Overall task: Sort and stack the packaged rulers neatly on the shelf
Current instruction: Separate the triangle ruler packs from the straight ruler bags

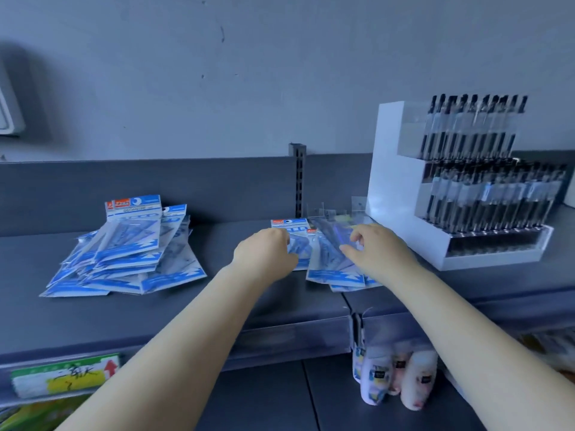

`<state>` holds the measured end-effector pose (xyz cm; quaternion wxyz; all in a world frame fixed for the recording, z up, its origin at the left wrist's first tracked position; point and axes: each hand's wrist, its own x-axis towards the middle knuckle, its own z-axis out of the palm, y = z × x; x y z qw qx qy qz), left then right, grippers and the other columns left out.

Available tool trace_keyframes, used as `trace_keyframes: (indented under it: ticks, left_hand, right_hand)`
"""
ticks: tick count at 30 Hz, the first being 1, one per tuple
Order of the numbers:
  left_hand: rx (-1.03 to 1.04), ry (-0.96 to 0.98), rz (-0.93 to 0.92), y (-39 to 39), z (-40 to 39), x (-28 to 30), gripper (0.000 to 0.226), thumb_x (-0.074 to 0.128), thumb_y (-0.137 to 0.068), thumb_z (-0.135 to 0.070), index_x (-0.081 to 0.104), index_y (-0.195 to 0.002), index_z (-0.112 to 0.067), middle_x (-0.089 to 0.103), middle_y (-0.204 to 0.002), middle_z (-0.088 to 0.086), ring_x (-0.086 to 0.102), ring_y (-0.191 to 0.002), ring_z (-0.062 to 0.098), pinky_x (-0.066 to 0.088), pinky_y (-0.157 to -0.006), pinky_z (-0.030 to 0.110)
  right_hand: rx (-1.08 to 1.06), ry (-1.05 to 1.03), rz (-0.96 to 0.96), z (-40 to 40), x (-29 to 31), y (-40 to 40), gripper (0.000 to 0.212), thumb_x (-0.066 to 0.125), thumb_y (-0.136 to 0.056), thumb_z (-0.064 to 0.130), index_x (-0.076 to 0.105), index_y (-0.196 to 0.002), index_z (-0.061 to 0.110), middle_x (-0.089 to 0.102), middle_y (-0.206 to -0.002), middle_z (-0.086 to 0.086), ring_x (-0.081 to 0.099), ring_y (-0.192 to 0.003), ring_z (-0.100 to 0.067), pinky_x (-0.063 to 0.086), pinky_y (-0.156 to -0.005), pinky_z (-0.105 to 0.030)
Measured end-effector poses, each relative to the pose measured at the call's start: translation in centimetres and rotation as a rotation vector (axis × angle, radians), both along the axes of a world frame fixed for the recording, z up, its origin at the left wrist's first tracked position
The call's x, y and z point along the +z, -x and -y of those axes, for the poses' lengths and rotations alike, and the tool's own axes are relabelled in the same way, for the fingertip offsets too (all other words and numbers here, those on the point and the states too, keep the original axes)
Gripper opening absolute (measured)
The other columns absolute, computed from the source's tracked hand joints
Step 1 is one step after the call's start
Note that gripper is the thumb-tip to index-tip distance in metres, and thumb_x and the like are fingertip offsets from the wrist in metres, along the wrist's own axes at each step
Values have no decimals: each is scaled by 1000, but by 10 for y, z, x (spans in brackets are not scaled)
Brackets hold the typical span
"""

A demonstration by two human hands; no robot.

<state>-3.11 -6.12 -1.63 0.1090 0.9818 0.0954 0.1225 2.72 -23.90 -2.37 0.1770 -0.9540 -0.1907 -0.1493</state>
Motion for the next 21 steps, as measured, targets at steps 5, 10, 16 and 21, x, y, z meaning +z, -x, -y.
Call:
trace_keyframes:
  ticks: [5,10,16,21]
  left_hand:
    - [87,68,-99,-32,7,-2,26,51,-86,-43,50,-86,-17,58,-98,2,49,-93,24,37,-66,26]
    - [177,33,-123,-41,-2,-7,75,53,-78,-68,42,-126,-12,53,-126,5,39,-123,24,35,-92,34]
    - [195,261,-62,-49,-16,-9,56,70,-78,-41,44,-120,-16,57,-123,3,48,-116,24,40,-95,36]
    - [226,408,-49,-51,-26,-7,37,75,-76,-26,49,-100,-16,57,-106,6,53,-96,24,44,-85,33]
  right_hand:
    - [-106,53,-188,-6,8,-24,47,55,-88,45,33,-62,13,36,-65,1,38,-58,-15,25,-48,-26]
    - [-126,-155,-266,-5,5,-31,51,66,-82,36,26,-58,14,27,-58,0,29,-49,-14,17,-45,-28]
    - [-117,-317,-135,0,-3,-35,10,55,-87,19,56,-92,10,52,-88,-3,52,-88,-28,37,-65,-27]
    - [-45,-485,-71,1,-2,-30,21,50,-90,18,54,-89,-2,53,-79,-13,45,-75,-30,27,-53,-28]
